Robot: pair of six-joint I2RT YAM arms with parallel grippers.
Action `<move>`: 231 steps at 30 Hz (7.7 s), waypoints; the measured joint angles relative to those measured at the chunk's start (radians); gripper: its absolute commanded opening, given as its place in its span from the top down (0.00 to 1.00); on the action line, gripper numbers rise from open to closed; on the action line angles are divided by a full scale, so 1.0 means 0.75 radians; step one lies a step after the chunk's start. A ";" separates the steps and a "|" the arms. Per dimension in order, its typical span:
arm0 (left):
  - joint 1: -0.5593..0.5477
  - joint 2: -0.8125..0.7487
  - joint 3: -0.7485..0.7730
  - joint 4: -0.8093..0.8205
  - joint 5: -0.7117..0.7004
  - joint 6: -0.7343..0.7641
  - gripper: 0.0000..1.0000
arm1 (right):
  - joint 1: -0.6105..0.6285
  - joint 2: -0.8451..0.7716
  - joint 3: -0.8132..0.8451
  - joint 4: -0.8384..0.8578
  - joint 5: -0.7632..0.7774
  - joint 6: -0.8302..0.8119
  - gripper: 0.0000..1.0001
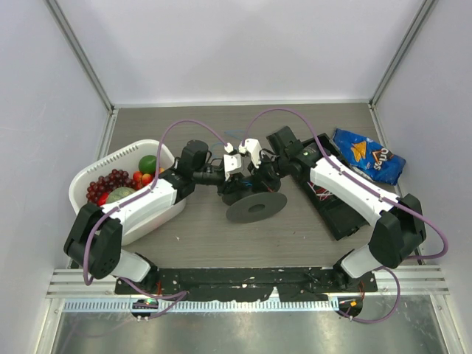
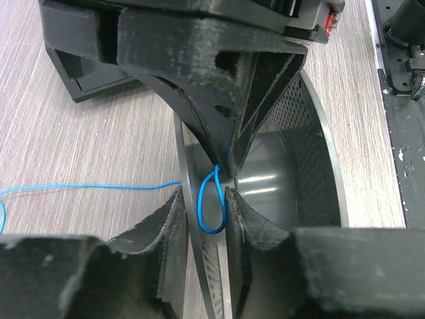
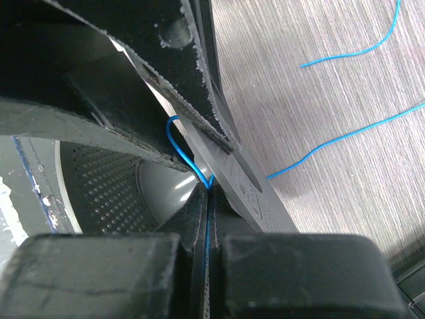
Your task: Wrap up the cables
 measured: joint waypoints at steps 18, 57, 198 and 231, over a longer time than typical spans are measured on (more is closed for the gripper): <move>0.009 -0.003 0.001 0.008 -0.065 -0.014 1.00 | -0.007 -0.033 0.001 0.018 -0.033 0.106 0.55; 0.170 -0.124 1.336 -1.006 -0.260 -0.121 1.00 | -0.405 -0.734 -0.343 0.480 -0.007 0.146 0.01; 0.549 0.060 1.731 -0.199 -0.311 -1.572 1.00 | -0.359 -0.339 -0.203 0.845 -0.148 0.358 0.38; 0.549 0.148 1.781 -0.052 -0.380 -1.640 1.00 | -0.099 -0.408 -0.799 1.459 0.104 0.385 0.31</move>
